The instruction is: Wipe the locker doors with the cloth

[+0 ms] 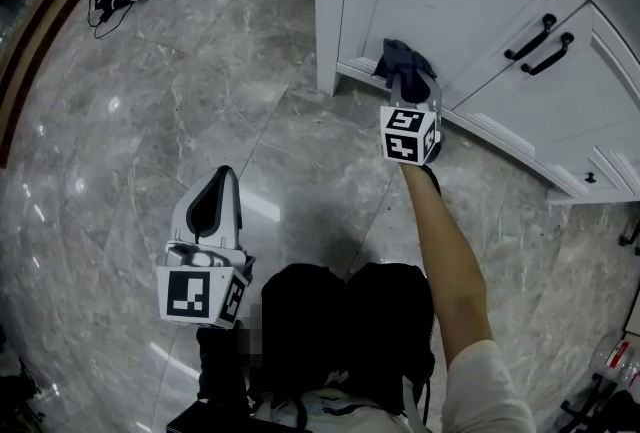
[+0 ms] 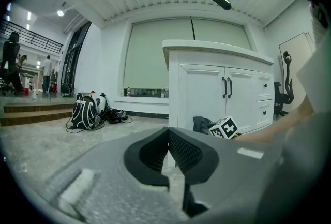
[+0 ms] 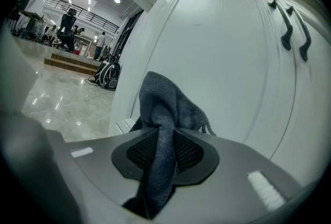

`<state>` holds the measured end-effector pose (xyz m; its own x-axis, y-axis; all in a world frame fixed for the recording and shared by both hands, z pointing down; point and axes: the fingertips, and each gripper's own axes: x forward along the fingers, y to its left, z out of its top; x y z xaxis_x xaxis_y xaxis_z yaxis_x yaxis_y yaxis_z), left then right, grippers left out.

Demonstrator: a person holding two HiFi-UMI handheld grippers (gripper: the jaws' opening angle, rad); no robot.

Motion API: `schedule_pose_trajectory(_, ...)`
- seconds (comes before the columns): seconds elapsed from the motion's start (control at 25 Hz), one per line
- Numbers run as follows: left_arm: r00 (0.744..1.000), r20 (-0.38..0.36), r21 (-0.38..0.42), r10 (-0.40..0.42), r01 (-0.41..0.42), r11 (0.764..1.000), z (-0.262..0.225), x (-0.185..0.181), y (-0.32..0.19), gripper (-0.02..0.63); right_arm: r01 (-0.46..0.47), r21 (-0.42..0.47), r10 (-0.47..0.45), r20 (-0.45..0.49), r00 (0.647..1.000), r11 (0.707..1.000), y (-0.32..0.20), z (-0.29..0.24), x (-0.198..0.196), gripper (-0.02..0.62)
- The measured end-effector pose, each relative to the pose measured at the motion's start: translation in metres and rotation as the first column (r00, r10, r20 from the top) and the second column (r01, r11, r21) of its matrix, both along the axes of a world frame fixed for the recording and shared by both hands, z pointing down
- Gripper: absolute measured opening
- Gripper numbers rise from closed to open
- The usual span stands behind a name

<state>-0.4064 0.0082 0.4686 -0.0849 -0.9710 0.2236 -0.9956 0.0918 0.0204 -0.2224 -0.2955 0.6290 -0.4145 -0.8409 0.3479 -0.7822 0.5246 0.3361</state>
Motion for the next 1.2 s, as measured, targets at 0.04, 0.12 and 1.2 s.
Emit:
schedule_pose_trajectory(0.04,1.000,-0.001,-0.001,-0.002,0.002,1.000,0.000,-0.001,0.000,0.002,0.006,-0.001,-0.006,0.001,1.000,1.000,0.000,-0.001,-0.006,0.084)
schedule_pose_trajectory(0.12,1.000,-0.003,-0.004,-0.005,0.005,1.000,0.002,-0.004,0.001,0.002,0.018,-0.003,-0.018,0.002,1.000,1.000,0.001,-0.001,-0.018,0.084)
schedule_pose_trajectory(1.2,0.997,-0.067,0.008,0.039,-0.038,0.999,0.018,-0.007,0.000,0.002,0.198,0.075,-0.197,-0.013,0.980,0.977,0.056,-0.055,-0.048,0.083)
